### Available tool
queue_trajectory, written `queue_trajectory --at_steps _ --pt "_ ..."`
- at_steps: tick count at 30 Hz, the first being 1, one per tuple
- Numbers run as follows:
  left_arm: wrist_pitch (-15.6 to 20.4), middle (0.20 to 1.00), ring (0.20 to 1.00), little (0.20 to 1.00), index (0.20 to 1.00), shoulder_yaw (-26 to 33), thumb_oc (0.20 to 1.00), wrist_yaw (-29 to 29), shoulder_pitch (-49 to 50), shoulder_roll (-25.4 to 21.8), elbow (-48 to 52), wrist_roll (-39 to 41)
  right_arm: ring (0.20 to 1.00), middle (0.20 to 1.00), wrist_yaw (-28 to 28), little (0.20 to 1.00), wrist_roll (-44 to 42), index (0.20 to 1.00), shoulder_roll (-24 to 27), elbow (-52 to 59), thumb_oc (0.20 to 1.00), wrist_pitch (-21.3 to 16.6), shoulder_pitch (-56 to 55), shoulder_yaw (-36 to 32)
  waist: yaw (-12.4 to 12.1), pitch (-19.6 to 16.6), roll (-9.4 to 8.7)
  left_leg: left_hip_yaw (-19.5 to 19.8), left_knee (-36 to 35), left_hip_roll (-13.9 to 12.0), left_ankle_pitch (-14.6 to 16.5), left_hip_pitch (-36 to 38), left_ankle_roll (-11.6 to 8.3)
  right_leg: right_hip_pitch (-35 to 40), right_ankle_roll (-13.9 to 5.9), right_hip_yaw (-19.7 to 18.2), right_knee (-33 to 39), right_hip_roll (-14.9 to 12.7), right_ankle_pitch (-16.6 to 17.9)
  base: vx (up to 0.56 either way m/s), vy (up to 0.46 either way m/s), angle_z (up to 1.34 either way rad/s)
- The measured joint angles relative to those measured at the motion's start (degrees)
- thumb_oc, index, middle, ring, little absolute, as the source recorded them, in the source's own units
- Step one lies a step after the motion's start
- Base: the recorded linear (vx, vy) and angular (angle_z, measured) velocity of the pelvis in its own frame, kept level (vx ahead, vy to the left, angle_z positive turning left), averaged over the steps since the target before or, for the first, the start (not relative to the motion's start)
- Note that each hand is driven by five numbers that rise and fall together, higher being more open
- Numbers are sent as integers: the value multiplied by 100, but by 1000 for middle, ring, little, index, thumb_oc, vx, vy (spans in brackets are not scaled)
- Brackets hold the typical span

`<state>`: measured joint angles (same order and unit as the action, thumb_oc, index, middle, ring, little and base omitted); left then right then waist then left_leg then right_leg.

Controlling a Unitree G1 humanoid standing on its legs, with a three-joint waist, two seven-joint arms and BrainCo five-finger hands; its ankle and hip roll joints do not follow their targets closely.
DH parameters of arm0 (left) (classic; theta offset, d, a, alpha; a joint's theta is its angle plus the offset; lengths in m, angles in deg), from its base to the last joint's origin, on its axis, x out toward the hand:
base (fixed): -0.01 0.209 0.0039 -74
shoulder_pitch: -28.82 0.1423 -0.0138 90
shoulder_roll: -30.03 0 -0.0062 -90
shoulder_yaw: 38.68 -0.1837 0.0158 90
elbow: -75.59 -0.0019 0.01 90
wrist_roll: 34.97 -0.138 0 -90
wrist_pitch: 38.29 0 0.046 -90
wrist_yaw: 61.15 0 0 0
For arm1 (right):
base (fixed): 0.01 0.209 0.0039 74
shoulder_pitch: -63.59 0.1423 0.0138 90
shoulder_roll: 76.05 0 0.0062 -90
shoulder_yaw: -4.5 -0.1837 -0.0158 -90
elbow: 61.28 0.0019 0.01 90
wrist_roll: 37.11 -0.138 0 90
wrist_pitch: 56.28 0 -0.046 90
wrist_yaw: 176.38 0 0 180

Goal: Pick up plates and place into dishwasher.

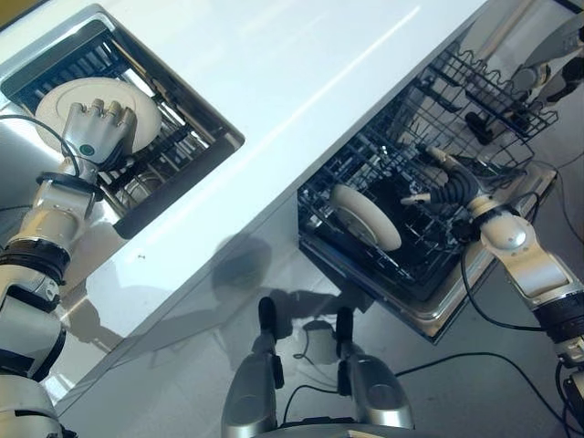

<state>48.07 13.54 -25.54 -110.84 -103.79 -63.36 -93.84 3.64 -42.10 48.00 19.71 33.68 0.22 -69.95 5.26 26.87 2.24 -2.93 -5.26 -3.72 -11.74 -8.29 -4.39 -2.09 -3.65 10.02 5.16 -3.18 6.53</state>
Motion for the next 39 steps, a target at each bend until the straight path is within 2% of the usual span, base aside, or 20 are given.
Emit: queue_trajectory --at_steps 3,9,16,20,22,23,24,25,32,39 --pt "213 200 200 200 200 79 200 203 130 -7 287 201 1000 1000 -77 1000 -3 1000 7 0 1000 -4 -22 -61 -12 16 -27 5 0 0 0 -2 0 1 -8 3 0 1 -5 0 0 0" --pt "341 200 200 200 200 115 200 347 262 -88 519 717 1000 1000 -85 1000 -10 1000 14 14 1000 -9 -119 -149 -10 27 -47 5 0 -2 0 -3 0 0 -8 3 0 2 -6 0 0 0" --pt "613 200 200 200 200 696 200 762 737 -101 952 1290 1000 1000 -92 1000 10 1000 13 166 1000 -95 -344 -254 -5 34 -60 5 1 -1 -15 30 21 30 15 3 0 3 11 5 -1 0" --pt "526 200 200 200 200 707 200 587 810 -101 1075 1226 1000 1000 -113 1000 53 1000 13 240 1000 -109 -357 -283 -5 34 -60 5 0 -8 -18 76 24 74 1 3 1 9 0 0 0 0" --pt "312 200 200 200 200 707 200 356 826 -101 1090 1140 1000 1000 -121 1000 54 1000 13 239 1000 -117 -357 -300 2 34 -60 6 -2 -12 -15 76 21 75 -5 3 1 11 -4 0 0 0" --pt "208 294 294 294 294 707 294 245 826 -101 1047 1090 1000 1000 -128 1000 54 1000 13 239 1000 -121 -357 -302 3 34 -60 6 -1 -13 -15 77 21 75 -5 3 1 12 -4 0 0 0" --pt "78 555 555 555 555 703 555 76 825 -102 1001 1022 1000 1000 -150 1000 53 1000 14 239 1000 -126 -357 -306 9 34 -59 6 -1 -13 -15 77 21 75 -5 3 1 11 -4 0 0 0" --pt "-53 1000 1000 1000 1000 703 1000 -102 821 -105 964 1016 1000 1000 -168 1000 50 1000 14 239 1000 -126 -357 -306 9 34 -59 6 -1 -13 -15 78 21 75 -4 3 1 10 -4 0 0 0" --pt "-558 1000 1000 1000 1000 589 1000 -1530 602 -93 535 1034 1000 1000 -209 1000 34 1000 18 222 1000 -129 -344 -273 65 30 -52 1 0 -18 -14 157 22 136 2 -12 0 15 2 -2 -1 -2" --pt "-750 1000 1000 1000 1000 510 1000 -2014 372 140 376 916 1000 1000 -209 1000 30 1000 26 213 1000 -129 -291 -146 96 -5 6 1 -2 -27 -4 199 8 186 3 -12 0 20 2 0 0 0"
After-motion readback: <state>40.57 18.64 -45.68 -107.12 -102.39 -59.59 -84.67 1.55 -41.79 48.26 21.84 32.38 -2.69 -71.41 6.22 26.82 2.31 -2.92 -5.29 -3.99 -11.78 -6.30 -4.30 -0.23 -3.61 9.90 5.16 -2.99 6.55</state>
